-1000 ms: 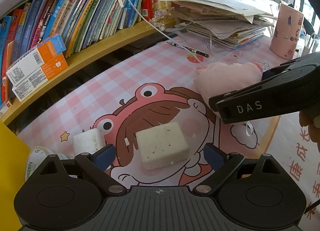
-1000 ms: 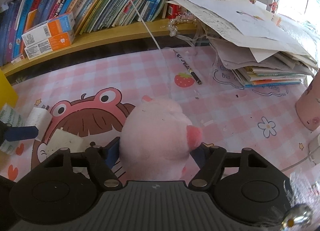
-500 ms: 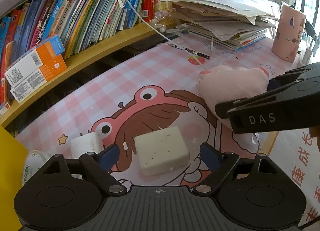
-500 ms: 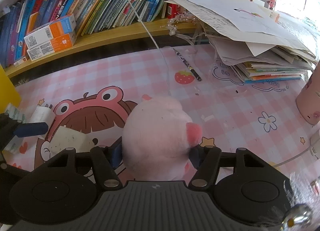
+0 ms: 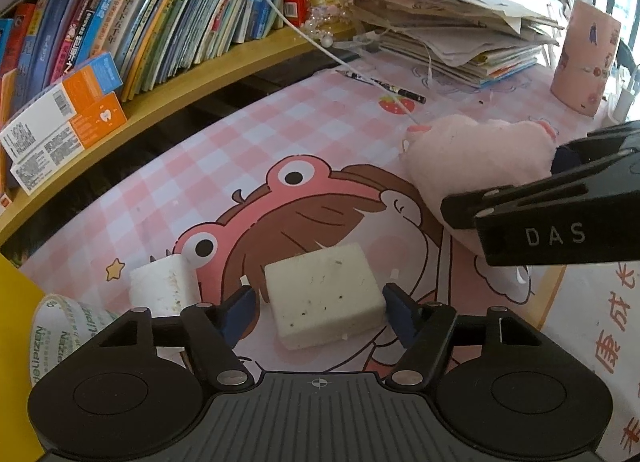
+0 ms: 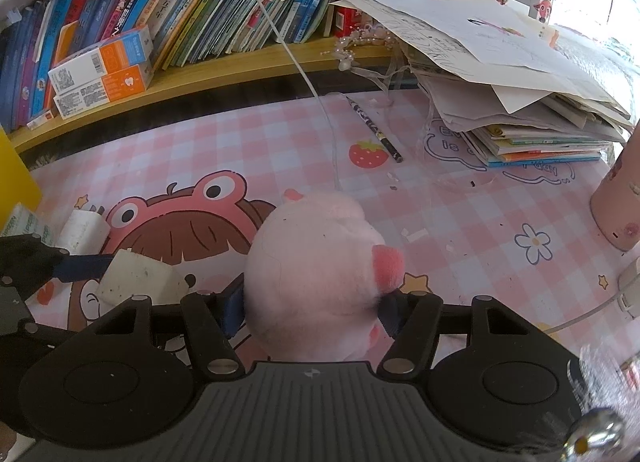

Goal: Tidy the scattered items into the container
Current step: 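Close the right gripper on the pink plush pig while the left gripper grasps the white block, then lift the plush pig and white block and carry both toward the yellow box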

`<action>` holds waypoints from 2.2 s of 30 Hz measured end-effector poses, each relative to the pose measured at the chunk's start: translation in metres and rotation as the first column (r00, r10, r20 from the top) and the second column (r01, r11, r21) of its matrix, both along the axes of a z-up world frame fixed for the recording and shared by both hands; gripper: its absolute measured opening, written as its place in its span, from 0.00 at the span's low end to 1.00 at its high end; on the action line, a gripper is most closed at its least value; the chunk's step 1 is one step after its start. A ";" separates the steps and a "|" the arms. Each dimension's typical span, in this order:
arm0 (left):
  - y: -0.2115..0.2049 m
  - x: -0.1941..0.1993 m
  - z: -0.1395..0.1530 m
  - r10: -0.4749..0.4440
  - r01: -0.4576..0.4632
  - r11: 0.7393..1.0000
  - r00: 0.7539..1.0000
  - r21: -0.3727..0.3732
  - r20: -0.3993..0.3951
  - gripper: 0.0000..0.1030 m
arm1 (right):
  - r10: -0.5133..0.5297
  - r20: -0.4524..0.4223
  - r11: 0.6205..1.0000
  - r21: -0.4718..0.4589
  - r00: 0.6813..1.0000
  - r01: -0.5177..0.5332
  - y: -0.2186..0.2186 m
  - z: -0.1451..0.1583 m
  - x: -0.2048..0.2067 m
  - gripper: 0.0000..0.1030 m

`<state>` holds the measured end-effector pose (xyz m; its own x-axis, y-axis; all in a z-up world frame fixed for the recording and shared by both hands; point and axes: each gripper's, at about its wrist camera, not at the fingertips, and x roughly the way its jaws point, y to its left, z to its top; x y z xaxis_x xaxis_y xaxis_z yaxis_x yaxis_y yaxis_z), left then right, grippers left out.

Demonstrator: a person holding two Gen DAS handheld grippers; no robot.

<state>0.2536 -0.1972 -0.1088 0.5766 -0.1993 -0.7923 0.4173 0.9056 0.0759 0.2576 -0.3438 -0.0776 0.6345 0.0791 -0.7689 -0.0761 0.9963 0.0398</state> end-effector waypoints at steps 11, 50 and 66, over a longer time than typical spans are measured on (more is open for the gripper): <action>0.000 -0.001 0.003 -0.010 0.010 1.000 1.000 -0.018 -0.005 0.49 | -0.003 -0.004 1.000 0.005 1.000 0.003 0.000 0.001 -0.003 0.59; 0.038 -0.112 0.098 -0.008 0.024 0.994 0.989 -0.109 0.150 0.40 | -0.011 0.102 0.999 0.037 0.995 0.008 -0.004 0.059 -0.110 0.54; 0.068 -0.165 0.111 -0.003 0.028 0.990 0.984 -0.138 0.176 0.40 | 0.015 0.106 0.999 0.028 0.994 -0.018 0.025 0.070 -0.161 0.55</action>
